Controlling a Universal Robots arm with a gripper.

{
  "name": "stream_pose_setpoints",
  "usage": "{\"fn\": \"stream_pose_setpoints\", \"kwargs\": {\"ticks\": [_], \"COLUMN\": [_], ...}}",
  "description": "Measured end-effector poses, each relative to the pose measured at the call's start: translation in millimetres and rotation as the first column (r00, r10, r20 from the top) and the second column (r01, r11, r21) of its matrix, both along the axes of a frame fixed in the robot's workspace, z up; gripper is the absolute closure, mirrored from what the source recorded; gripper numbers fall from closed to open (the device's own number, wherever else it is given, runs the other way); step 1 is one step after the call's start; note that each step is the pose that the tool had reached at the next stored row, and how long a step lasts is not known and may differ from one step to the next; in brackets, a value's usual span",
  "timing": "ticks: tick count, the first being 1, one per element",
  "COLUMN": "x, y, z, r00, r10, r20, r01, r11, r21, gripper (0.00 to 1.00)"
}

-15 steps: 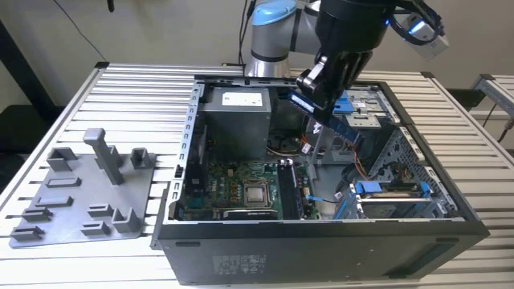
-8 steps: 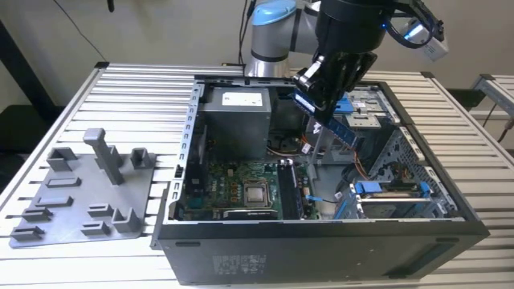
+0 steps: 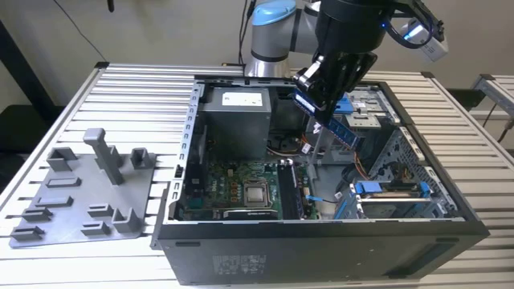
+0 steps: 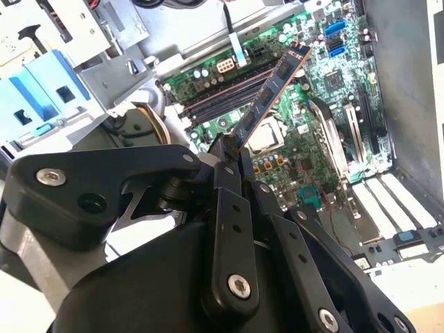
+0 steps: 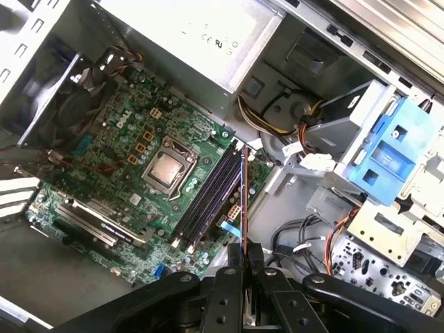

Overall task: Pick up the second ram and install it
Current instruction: 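Insert the second ram into the second slot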

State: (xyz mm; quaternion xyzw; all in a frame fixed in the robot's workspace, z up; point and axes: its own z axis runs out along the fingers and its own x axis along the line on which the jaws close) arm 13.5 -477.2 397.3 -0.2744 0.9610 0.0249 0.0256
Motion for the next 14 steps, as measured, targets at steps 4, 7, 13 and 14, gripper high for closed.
{"fn": "stream_pose_setpoints", "kwargs": {"ticks": [4,7,13,14], "x": [-0.4,-0.7,-1.1,-1.2], "y": [0.0,0.0,0.0,0.0], "z": [-0.4,-0.6,-1.2,-1.3], "r00": [0.9993,0.9972,0.991,0.9897], "r10": [-0.038,-0.074,-0.134,-0.143], "r20": [0.0,0.0,0.0001,0.0001], "r01": [0.038,0.074,0.134,0.143], "r11": [0.9993,0.9972,0.991,0.9897], "r21": [0.0002,0.0001,-0.0002,-0.0003], "gripper": [0.86,0.86,0.86,0.86]}}
